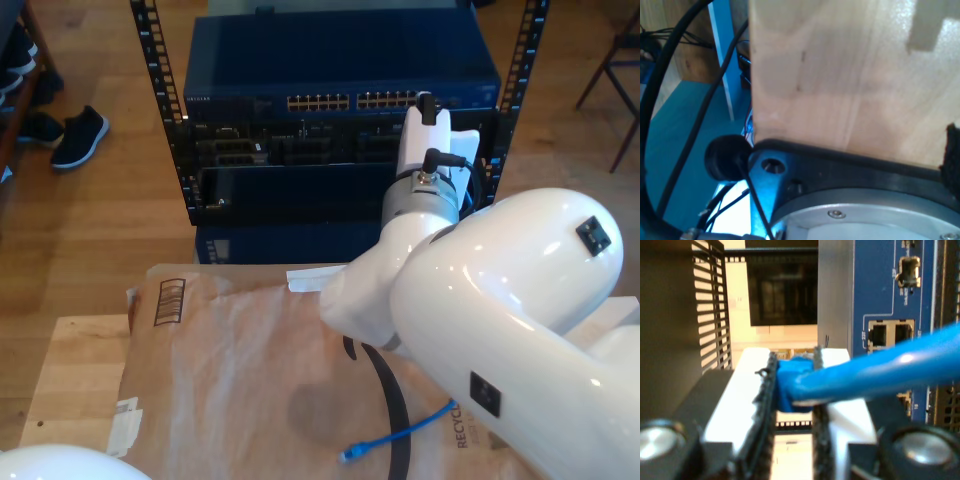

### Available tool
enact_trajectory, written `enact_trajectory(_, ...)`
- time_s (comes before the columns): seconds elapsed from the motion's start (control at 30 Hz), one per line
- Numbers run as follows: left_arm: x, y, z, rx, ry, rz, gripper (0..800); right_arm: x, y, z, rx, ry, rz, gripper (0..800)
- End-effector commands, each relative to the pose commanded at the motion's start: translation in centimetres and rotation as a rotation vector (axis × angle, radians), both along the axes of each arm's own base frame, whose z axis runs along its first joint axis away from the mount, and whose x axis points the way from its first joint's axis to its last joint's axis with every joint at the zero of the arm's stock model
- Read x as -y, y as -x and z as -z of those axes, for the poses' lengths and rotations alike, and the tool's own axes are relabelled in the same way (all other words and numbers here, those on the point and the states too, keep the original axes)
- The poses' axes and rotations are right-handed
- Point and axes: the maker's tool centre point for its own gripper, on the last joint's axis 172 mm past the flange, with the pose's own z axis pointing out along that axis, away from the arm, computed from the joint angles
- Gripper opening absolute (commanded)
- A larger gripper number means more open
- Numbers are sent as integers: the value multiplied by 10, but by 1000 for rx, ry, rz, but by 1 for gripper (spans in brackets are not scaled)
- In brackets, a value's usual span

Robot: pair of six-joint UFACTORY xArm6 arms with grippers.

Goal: Grab the cable and plug it in

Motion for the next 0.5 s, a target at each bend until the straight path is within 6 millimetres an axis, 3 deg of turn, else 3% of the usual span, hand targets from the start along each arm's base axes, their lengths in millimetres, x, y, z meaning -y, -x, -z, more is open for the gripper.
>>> enact_trajectory(0.23, 0, 0, 0, 0, 0, 0, 800, 8, -5, 23, -29, 15, 16, 0)
enact_trajectory(0.5, 0, 0, 0, 0, 0, 0, 800, -4, -19, 29, 36, 29, 11, 0)
